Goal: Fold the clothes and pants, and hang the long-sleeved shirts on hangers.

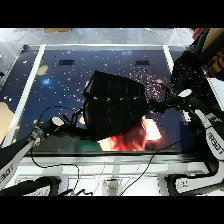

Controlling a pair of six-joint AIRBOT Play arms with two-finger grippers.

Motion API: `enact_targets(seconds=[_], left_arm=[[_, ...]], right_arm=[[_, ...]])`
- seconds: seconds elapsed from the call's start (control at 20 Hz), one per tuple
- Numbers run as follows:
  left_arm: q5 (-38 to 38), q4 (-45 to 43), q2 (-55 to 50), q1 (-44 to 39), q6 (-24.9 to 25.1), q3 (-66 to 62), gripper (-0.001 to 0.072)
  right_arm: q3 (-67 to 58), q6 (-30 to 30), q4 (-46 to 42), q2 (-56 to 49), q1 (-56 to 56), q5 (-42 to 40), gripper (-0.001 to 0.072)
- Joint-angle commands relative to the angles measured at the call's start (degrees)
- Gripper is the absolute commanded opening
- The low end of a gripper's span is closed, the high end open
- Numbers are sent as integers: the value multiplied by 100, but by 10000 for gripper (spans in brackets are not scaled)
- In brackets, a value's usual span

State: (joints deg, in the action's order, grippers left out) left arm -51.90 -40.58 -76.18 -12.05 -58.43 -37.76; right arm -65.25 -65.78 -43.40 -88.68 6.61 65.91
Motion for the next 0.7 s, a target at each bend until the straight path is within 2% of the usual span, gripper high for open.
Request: enact_targets(seconds=[0.0, 0.15, 0.35, 0.45, 0.55, 0.65], left_arm=[[-621, 120, 481, 280, 411, -605, 18], [-1032, 116, 1495, 907, 535, -1491, 18], [-955, 122, 3230, 1641, 533, -2446, 17], [-588, 114, 4098, 1670, 538, -2680, 17], [149, -127, 4937, 1670, 533, -2706, 17], [728, -483, 5602, 1670, 531, -2706, 16]], right_arm=[[-4, 448, 4, 850, 0, 369, 40], [-4, 573, 74, 2044, -15, 535, 40], [-4, 221, 839, 3609, -581, 638, 41], [-4, 192, 1556, 4229, -1047, 487, 41], [-4, 160, 2157, 4774, -1447, 186, 42], [-4, -407, 2343, 5237, -1727, -201, 41]])
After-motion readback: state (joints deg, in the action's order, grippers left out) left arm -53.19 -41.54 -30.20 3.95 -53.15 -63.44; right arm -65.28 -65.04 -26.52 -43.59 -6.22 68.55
